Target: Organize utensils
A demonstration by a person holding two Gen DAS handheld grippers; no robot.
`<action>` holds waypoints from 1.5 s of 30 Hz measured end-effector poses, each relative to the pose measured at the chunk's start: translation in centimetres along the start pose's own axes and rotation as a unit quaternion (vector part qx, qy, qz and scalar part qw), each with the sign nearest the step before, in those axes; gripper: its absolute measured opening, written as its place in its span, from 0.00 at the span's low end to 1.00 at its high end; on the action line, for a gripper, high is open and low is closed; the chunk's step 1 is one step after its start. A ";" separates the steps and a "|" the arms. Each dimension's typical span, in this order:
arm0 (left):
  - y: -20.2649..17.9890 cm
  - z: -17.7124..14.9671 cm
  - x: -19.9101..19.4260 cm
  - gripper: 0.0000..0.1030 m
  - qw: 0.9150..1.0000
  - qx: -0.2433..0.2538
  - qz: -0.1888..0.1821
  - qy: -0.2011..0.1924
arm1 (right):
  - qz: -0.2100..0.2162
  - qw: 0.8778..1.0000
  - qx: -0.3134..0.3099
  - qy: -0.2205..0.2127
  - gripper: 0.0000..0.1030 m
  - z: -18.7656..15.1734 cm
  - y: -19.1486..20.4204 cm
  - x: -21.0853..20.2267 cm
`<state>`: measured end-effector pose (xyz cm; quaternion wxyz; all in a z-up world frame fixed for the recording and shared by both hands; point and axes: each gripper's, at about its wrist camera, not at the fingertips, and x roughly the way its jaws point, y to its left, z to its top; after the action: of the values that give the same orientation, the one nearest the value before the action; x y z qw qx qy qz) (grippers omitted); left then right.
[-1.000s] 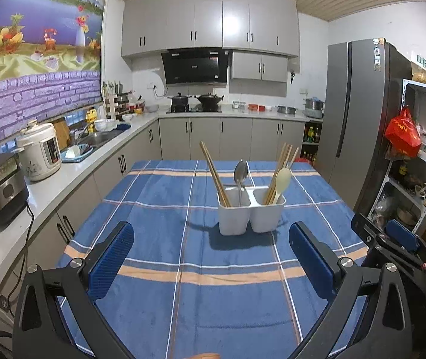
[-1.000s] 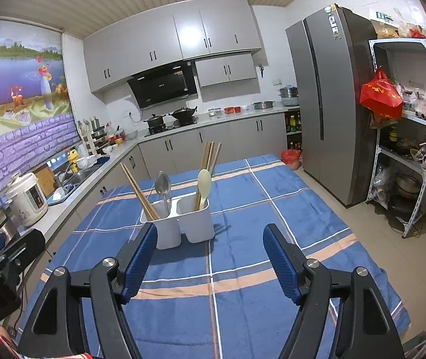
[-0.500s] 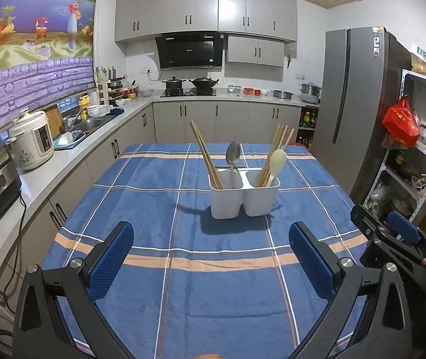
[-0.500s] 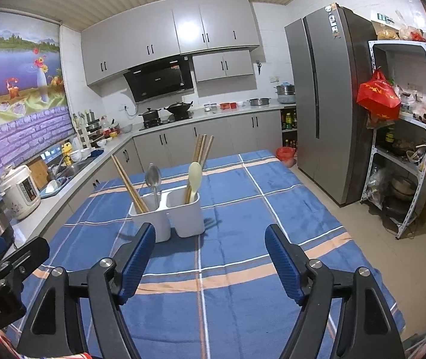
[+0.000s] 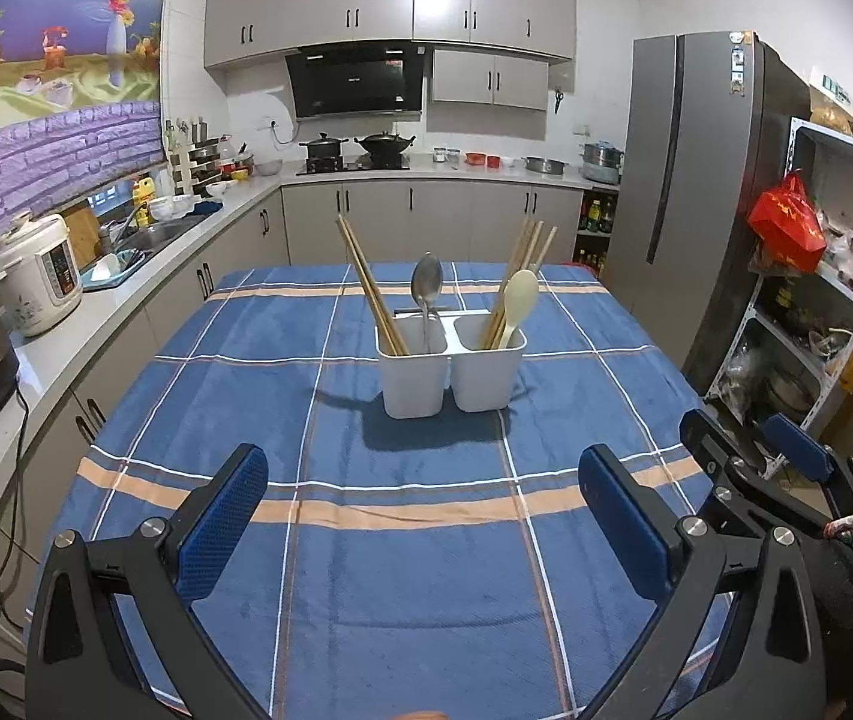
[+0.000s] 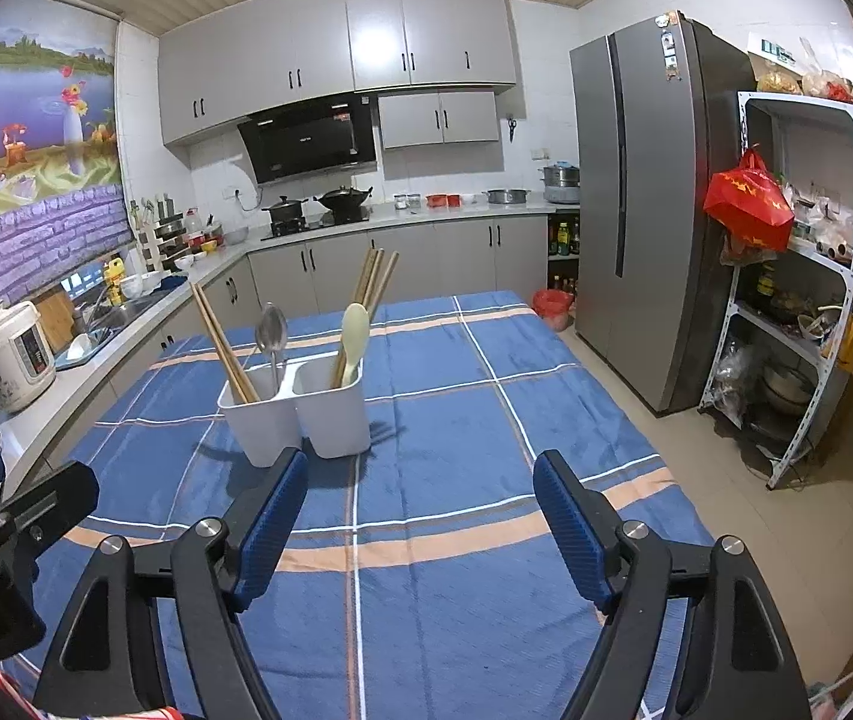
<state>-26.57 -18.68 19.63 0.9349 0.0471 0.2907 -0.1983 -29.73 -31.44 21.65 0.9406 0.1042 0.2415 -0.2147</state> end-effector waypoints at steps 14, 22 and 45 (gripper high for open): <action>-0.7 -0.1 1.5 1.00 1.000 0.006 0.004 0.004 | 0.003 1.000 0.002 0.008 0.80 0.3 -0.6 1.5; -0.7 0.0 2.4 1.00 1.000 0.007 0.003 0.012 | 0.006 1.000 0.002 0.012 0.80 0.3 -0.6 2.5; -0.2 0.1 5.2 1.00 0.999 0.003 0.009 0.043 | 0.009 1.000 -0.002 0.027 0.81 0.5 -0.1 4.6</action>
<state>-22.67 -20.65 16.81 0.9231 0.0610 0.3295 -0.1886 -25.97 -33.31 19.77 0.9360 0.1100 0.2660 -0.2024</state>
